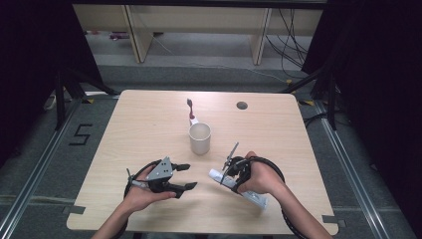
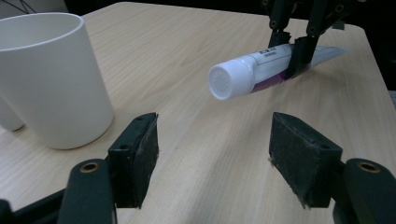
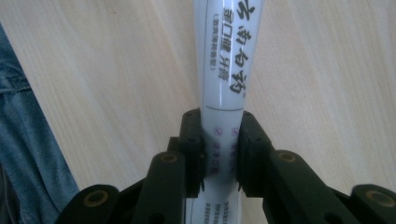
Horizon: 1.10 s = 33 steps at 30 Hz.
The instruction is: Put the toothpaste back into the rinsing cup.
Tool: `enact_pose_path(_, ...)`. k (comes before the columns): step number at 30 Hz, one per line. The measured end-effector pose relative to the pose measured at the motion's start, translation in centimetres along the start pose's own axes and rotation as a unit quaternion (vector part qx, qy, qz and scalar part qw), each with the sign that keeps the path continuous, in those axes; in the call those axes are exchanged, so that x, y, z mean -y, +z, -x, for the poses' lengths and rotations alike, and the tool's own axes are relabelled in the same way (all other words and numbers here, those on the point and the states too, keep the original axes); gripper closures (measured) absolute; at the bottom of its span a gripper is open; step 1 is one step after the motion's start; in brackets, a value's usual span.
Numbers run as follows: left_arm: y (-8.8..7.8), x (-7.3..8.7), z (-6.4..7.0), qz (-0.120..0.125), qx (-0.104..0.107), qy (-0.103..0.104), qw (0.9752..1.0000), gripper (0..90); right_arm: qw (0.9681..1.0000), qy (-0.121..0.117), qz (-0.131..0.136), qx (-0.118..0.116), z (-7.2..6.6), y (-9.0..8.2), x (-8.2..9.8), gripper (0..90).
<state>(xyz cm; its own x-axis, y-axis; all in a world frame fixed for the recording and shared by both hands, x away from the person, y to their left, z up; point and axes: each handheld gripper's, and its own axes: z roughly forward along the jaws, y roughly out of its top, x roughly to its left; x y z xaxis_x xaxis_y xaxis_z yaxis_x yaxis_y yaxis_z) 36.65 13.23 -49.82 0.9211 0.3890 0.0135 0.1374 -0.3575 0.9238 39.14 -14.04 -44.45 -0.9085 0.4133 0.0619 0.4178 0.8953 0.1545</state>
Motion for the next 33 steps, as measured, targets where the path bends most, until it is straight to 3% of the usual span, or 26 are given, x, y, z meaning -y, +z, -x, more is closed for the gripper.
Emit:
enact_pose_path(2,0.1,0.0,0.0,-0.005,0.002,0.007,1.0000,32.1,1.0000,0.002,-0.002,0.001,-0.2,0.0,-0.1,75.3)
enact_pose_path(3,0.3,0.0,0.1,0.001,0.007,0.000,1.0000,31.9,1.0000,-0.006,0.001,-0.001,-0.4,0.0,-0.2,75.3)
enact_pose_path(6,0.9,0.1,0.2,0.008,0.016,0.009,0.9998,31.4,0.9998,-0.019,0.001,-0.005,-0.6,0.0,-0.5,75.3)
enact_pose_path(7,1.1,0.1,0.2,0.006,0.023,0.012,0.9996,31.4,0.9999,-0.010,-0.001,-0.003,-0.8,-0.1,-0.5,75.3)
enact_pose_path(8,1.2,0.1,0.2,0.007,0.027,0.008,0.9996,31.4,0.9997,-0.025,0.004,-0.004,-0.7,0.0,-0.5,75.4)
enact_pose_path(16,2.3,-0.1,0.3,0.008,0.055,0.004,0.9985,31.0,0.9992,-0.039,-0.007,-0.008,-1.4,-0.1,-1.3,75.4)
enact_pose_path(17,2.4,-0.2,0.2,0.001,0.057,0.013,0.9983,31.0,0.9992,-0.039,-0.007,-0.008,-1.4,-0.1,-1.3,75.4)
enact_pose_path(18,2.6,-0.2,0.4,0.002,0.062,0.012,0.9980,30.9,0.9988,-0.047,-0.004,-0.009,-1.5,0.1,-1.4,75.4)
enact_pose_path(22,3.3,-0.6,0.7,0.002,0.080,0.022,0.9966,31.1,0.9989,-0.044,-0.008,-0.012,-1.8,0.1,-1.6,75.4)
enact_pose_path(23,3.5,-0.8,0.8,-0.006,0.083,0.033,0.9960,31.5,0.9986,-0.052,-0.008,-0.009,-1.8,0.2,-1.7,75.4)
enact_pose_path(26,3.9,-0.9,0.9,0.001,0.093,0.033,0.9951,32.2,0.9985,-0.053,-0.007,-0.015,-1.8,0.2,-1.7,75.4)
enact_pose_path(27,3.9,-1.0,0.9,-0.005,0.090,0.042,0.9950,32.7,0.9978,-0.064,-0.005,-0.013,-1.8,0.3,-1.8,75.4)
enact_pose_path(28,4.0,-1.0,1.0,0.000,0.094,0.038,0.9949,33.4,0.9974,-0.071,-0.004,-0.013,-1.7,0.3,-1.8,75.4)
enact_pose_path(29,4.0,-1.0,1.0,0.002,0.098,0.039,0.9944,34.1,0.9983,-0.056,-0.011,-0.013,-2.0,0.1,-1.9,75.4)
enact_pose_path(31,4.2,-1.0,1.0,0.001,0.107,0.046,0.9932,35.3,0.9982,-0.058,-0.011,-0.013,-2.1,0.0,-2.0,75.4)
enact_pose_path(32,4.2,-1.0,1.0,0.000,0.108,0.052,0.9929,36.0,0.9973,-0.072,-0.005,-0.016,-1.9,0.2,-2.0,75.4)
enact_pose_path(33,4.3,-1.0,0.9,0.001,0.117,0.054,0.9916,36.7,0.9984,-0.053,-0.014,-0.014,-2.3,-0.1,-2.1,75.4)
